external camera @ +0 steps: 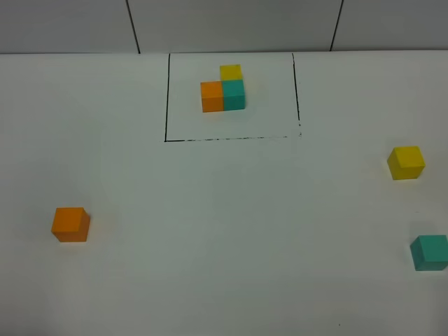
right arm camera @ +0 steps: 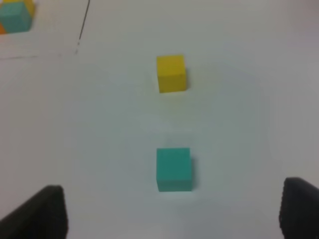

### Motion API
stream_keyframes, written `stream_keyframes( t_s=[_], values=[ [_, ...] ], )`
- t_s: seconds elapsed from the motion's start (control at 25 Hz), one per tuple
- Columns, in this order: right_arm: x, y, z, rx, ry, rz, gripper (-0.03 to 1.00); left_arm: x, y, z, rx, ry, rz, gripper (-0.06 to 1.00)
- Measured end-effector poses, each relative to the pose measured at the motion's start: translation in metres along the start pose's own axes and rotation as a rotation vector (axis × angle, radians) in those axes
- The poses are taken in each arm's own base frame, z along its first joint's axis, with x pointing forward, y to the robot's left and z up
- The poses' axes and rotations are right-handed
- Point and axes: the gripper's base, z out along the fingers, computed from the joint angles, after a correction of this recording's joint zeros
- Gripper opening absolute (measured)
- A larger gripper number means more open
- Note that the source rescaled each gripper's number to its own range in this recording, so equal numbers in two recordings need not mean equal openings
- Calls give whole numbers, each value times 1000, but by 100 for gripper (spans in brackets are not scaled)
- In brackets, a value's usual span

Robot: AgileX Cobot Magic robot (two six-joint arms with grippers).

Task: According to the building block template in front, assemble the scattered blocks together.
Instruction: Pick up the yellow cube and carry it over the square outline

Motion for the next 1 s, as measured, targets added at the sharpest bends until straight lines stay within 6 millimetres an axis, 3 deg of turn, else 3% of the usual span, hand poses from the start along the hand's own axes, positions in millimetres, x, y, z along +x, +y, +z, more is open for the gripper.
stream_keyframes(
  t_s=[0.2, 0.32, 0.48, 0.72, 0.84, 1.0],
  values=[
    [-39, -4, 37, 1, 143, 18, 74, 0, 0, 0, 0, 0, 0, 39],
    [-65, -7, 78, 2, 273, 25, 79, 0, 0, 0, 0, 0, -1, 39],
    [-87, -12, 148, -10, 488, -1, 92, 0, 0, 0, 0, 0, -1, 39],
    [-91, -19, 246, -38, 710, -44, 99, 0, 0, 0, 0, 0, -1, 39],
    [-86, -21, 280, -47, 763, -57, 100, 0, 0, 0, 0, 0, -1, 39],
    [-89, -15, 309, -65, 781, -83, 100, 0, 0, 0, 0, 0, -1, 39]
  ],
)
